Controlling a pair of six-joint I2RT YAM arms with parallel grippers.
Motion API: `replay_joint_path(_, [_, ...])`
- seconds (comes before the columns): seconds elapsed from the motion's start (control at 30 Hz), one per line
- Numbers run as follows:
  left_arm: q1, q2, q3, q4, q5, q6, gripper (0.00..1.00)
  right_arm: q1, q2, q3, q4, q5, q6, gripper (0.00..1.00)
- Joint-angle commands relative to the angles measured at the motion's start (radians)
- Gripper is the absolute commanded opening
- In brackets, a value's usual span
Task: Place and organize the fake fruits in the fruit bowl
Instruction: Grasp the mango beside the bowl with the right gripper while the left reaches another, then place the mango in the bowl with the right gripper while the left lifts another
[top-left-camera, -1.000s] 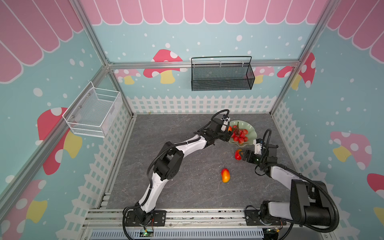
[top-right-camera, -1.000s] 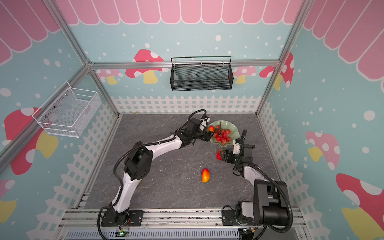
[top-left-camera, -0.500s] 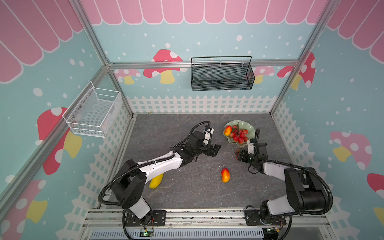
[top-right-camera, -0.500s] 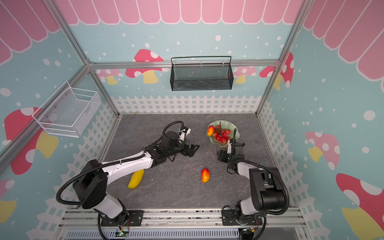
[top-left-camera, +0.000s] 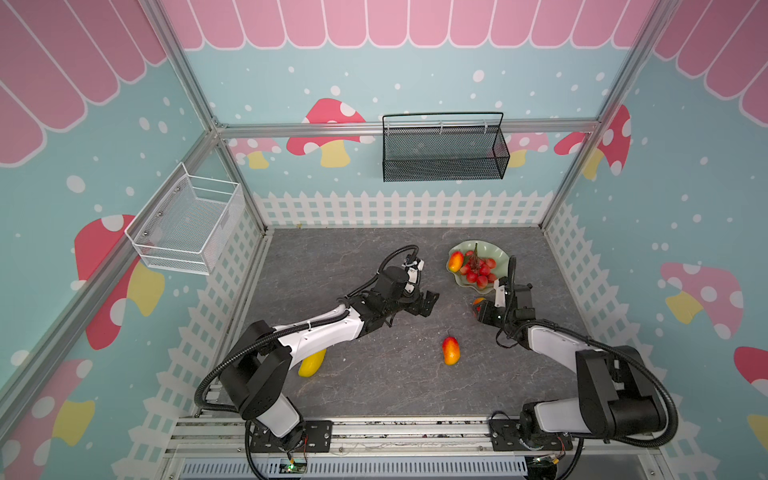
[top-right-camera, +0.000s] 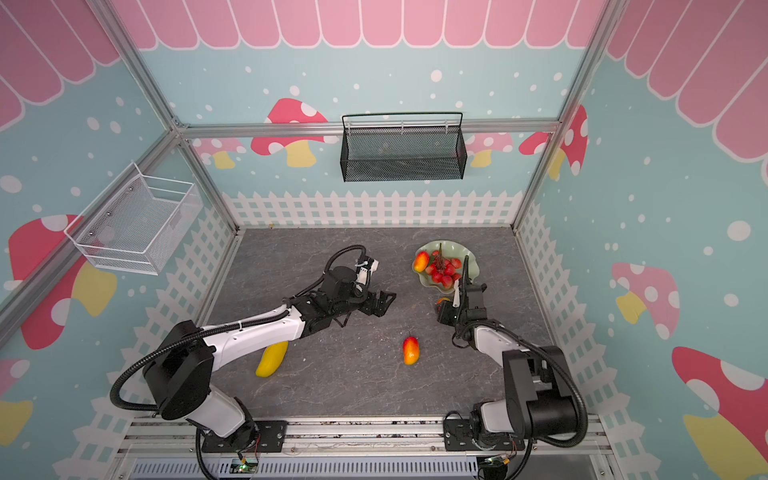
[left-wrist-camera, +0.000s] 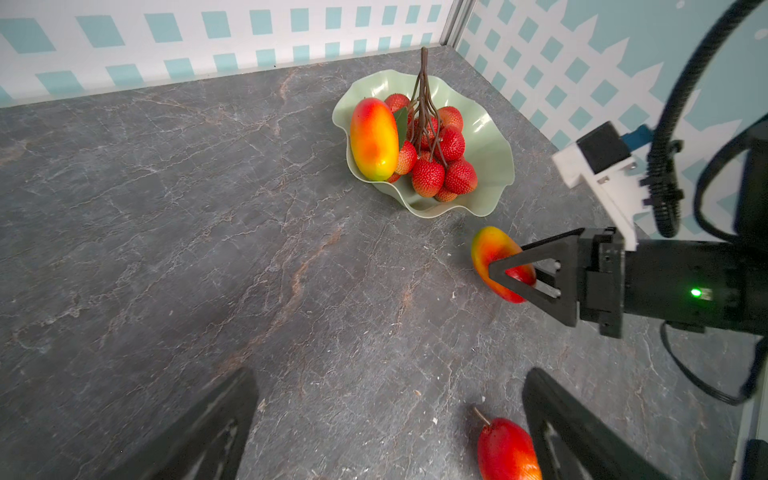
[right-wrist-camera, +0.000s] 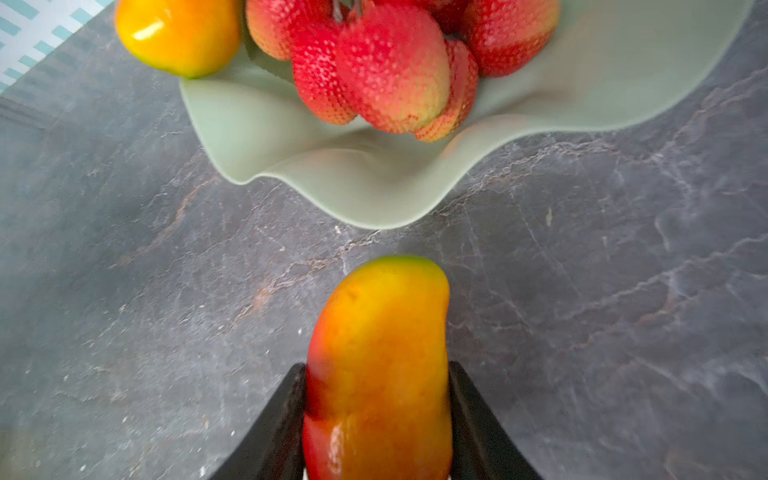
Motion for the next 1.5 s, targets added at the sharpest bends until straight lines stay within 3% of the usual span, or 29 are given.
replay_joint_path(0.0, [-0.008, -0.03, -0.002, 0.027, -0.017, -0.012, 0.99, 0.002, -0.108, 0.014, -0.197, 0.019, -0.037, 0.43])
replay_joint_path(0.13, [-0.011, -0.024, -0.006, 0.045, -0.004, -0.019, 0.99, -0.039, -0.206, 0.072, -0.322, 0.02, -0.086, 0.42])
replay_joint_path(0.23, [-0.017, -0.016, 0.014, 0.021, 0.012, -0.015, 0.99, -0.087, -0.2, 0.169, -0.368, 0.028, -0.139, 0.42])
replay_joint_path(0.43, [-0.075, 0.024, 0.098, -0.166, 0.016, -0.042, 0.99, -0.184, 0.008, 0.399, -0.32, -0.008, -0.226, 0.42])
replay_joint_path(0.57, [-0.143, 0.084, 0.18, -0.371, 0.015, -0.147, 0.99, -0.206, 0.147, 0.485, -0.258, -0.019, -0.229, 0.42])
replay_joint_path(0.83, [-0.266, 0.203, 0.244, -0.424, -0.02, -0.268, 0.97, -0.206, 0.271, 0.486, -0.16, -0.004, -0.217, 0.43])
replay_joint_path(1.47, [-0.285, 0.346, 0.346, -0.543, -0.024, -0.274, 0.86, -0.206, 0.371, 0.503, -0.114, 0.004, -0.211, 0.49])
